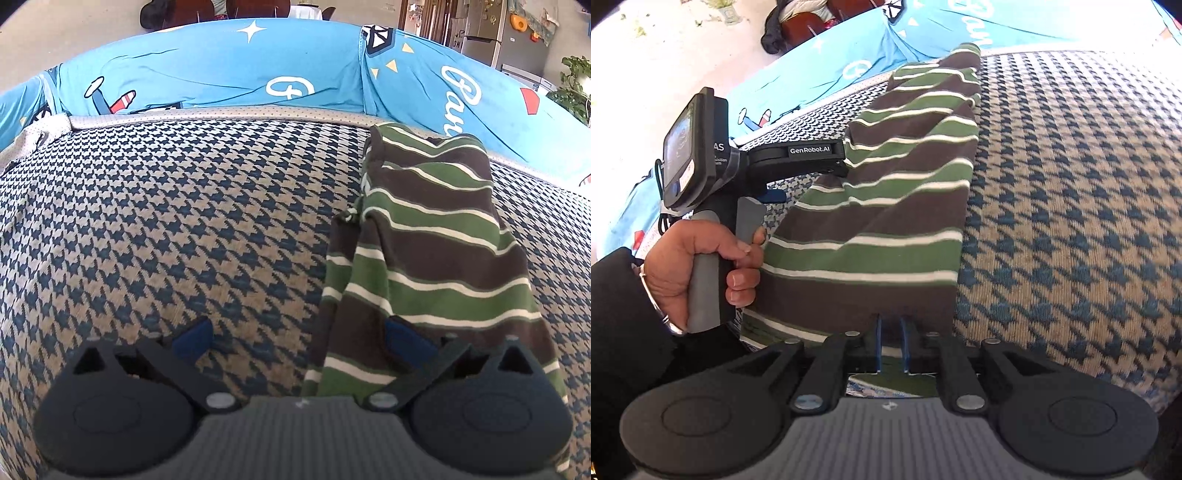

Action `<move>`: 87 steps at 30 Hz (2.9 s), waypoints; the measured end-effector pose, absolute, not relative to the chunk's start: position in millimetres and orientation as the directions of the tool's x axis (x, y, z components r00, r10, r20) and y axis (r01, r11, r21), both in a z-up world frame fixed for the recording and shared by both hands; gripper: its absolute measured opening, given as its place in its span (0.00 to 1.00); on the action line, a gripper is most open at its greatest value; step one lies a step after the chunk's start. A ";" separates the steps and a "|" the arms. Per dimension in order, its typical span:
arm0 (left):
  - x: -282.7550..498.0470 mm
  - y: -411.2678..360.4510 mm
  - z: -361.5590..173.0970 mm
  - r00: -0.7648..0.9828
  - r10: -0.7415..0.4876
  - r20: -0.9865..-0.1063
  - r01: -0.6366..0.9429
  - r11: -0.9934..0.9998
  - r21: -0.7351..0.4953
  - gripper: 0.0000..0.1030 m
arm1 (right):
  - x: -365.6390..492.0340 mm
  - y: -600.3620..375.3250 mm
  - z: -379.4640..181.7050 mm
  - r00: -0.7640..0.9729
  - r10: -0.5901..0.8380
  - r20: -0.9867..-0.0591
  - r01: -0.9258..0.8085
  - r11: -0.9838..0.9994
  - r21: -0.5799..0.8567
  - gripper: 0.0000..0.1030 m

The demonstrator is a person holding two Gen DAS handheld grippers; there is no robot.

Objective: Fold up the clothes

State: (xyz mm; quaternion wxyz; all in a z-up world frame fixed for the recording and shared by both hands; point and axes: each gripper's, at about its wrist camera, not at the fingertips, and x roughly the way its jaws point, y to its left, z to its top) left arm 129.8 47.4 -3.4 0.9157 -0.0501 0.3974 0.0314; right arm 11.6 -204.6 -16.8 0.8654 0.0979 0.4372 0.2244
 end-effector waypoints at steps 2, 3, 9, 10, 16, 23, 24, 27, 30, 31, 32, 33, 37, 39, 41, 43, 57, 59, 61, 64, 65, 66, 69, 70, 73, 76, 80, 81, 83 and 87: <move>129.4 48.4 -2.7 0.682 0.012 -0.731 -0.100 0.992 -0.077 1.00 | 16.9 -207.0 -10.5 0.527 0.474 -0.705 -0.316 0.880 0.355 0.17; 129.2 48.8 -2.3 0.682 0.010 -0.731 -0.101 0.991 -0.082 1.00 | 20.1 -208.1 -7.4 0.532 0.473 -0.702 -0.322 0.880 0.349 0.18; 127.7 45.8 -3.2 0.681 0.000 -0.732 -0.090 0.993 -0.083 1.00 | 46.5 -214.7 5.3 0.528 0.469 -0.708 -0.351 0.880 0.321 0.18; 127.4 45.0 -3.3 0.681 -0.001 -0.732 -0.087 0.993 -0.083 1.00 | 51.5 -215.5 6.2 0.521 0.469 -0.713 -0.358 0.879 0.316 0.18; 125.6 39.1 -3.2 0.684 -0.021 -0.729 -0.067 0.994 -0.091 1.00 | 89.9 -224.5 14.4 0.492 0.467 -0.734 -0.382 0.874 0.300 0.19; 123.2 25.3 -6.9 0.684 -0.012 -0.729 -0.028 0.999 -0.043 1.00 | 131.6 -238.6 17.5 0.518 0.426 -0.742 -0.327 0.900 0.288 0.25; 123.1 24.8 -7.1 0.685 -0.011 -0.729 -0.028 0.999 -0.041 1.00 | 135.6 -240.1 17.8 0.523 0.422 -0.740 -0.319 0.902 0.290 0.25; 122.8 23.4 -7.6 0.687 -0.009 -0.727 -0.027 0.999 -0.038 1.00 | 149.3 -244.1 18.5 0.542 0.415 -0.731 -0.305 0.907 0.289 0.25; 122.6 24.1 -7.4 0.688 -0.012 -0.726 -0.031 0.998 -0.046 1.00 | 162.1 -247.7 19.0 0.551 0.418 -0.722 -0.296 0.907 0.299 0.25; 122.6 24.4 -7.3 0.688 -0.013 -0.725 -0.032 0.998 -0.048 1.00 | 167.0 -248.7 18.7 0.554 0.417 -0.720 -0.293 0.908 0.300 0.25; 122.5 24.6 -7.3 0.688 -0.014 -0.725 -0.033 0.998 -0.051 1.00 | 171.1 -249.6 18.0 0.560 0.411 -0.719 -0.285 0.911 0.299 0.25; 122.5 24.3 -7.2 0.689 -0.016 -0.725 -0.032 0.998 -0.052 1.00 | 176.2 -250.3 17.6 0.563 0.406 -0.719 -0.277 0.913 0.299 0.25; 122.1 23.4 -7.1 0.691 -0.020 -0.722 -0.031 0.998 -0.057 1.00 | 191.9 -251.6 17.2 0.575 0.420 -0.702 -0.278 0.907 0.315 0.25; 122.1 23.1 -6.6 0.691 -0.024 -0.722 -0.030 0.998 -0.062 1.00 | 200.3 -251.4 16.8 0.584 0.423 -0.692 -0.283 0.906 0.315 0.26; 122.1 23.0 -5.9 0.692 -0.029 -0.721 -0.029 0.997 -0.068 1.00 | 208.4 -252.1 16.4 0.590 0.428 -0.685 -0.278 0.904 0.325 0.26; 122.0 22.8 -5.2 0.692 -0.036 -0.721 -0.028 0.997 -0.076 1.00 | 216.5 -252.8 15.9 0.595 0.432 -0.678 -0.273 0.902 0.335 0.26; 120.1 11.4 -0.3 0.706 -0.060 -0.706 0.006 0.997 -0.078 1.00 | 260.2 -246.9 8.6 0.609 0.443 -0.658 -0.275 0.896 0.349 0.26; 120.4 9.8 -0.1 0.707 -0.063 -0.705 0.011 0.997 -0.079 1.00 | 265.2 -246.3 6.8 0.609 0.449 -0.654 -0.278 0.893 0.354 0.27; 121.2 8.4 0.2 0.709 -0.064 -0.703 0.013 0.997 -0.077 1.00 | 270.1 -246.3 5.1 0.612 0.446 -0.654 -0.272 0.894 0.355 0.29; 122.1 7.8 0.3 0.711 -0.062 -0.700 0.010 0.997 -0.079 1.00 | 277.2 -247.9 3.7 0.617 0.450 -0.646 -0.266 0.891 0.367 0.30; 122.5 7.6 0.0 0.712 -0.062 -0.700 0.009 0.997 -0.078 1.00 | 279.3 -248.7 3.8 0.621 0.451 -0.641 -0.266 0.891 0.369 0.30; 122.8 7.3 -0.2 0.712 -0.061 -0.699 0.008 0.997 -0.078 1.00 | 281.0 -249.6 3.9 0.626 0.451 -0.637 -0.264 0.890 0.371 0.30; 124.2 6.0 -1.0 0.710 -0.059 -0.701 0.009 0.997 -0.076 1.00 | 288.2 -251.2 5.8 0.631 0.472 -0.616 -0.271 0.878 0.395 0.30; 124.6 5.6 -1.3 0.709 -0.061 -0.702 0.010 0.997 -0.077 1.00 | 290.7 -251.8 6.5 0.633 0.479 -0.608 -0.273 0.873 0.404 0.30; 125.4 5.1 -1.6 0.705 -0.072 -0.705 0.014 0.996 -0.088 1.00 | 297.7 -252.4 6.1 0.638 0.497 -0.588 -0.278 0.861 0.426 0.30; 126.0 5.0 -1.5 0.701 -0.085 -0.708 0.020 0.995 -0.100 1.00 | 306.6 -250.7 4.1 0.648 0.500 -0.574 -0.275 0.857 0.436 0.30; 124.8 3.3 -1.7 0.701 -0.090 -0.708 0.028 0.995 -0.099 1.00 | 318.1 -250.0 0.0 0.661 0.491 -0.567 -0.266 0.860 0.435 0.30; 125.0 3.3 -1.9 0.701 -0.090 -0.708 0.027 0.995 -0.101 1.00 | 320.9 -250.5 -0.6 0.662 0.496 -0.561 -0.265 0.856 0.444 0.30; 125.8 3.9 -2.0 0.699 -0.094 -0.709 0.023 0.994 -0.109 1.00 | 326.6 -251.0 -1.1 0.663 0.513 -0.545 -0.268 0.843 0.466 0.30; 127.9 4.0 -3.8 0.692 -0.099 -0.715 0.018 0.993 -0.120 1.00 | 338.3 -248.7 -3.5 0.671 0.519 -0.530 -0.278 0.839 0.469 0.30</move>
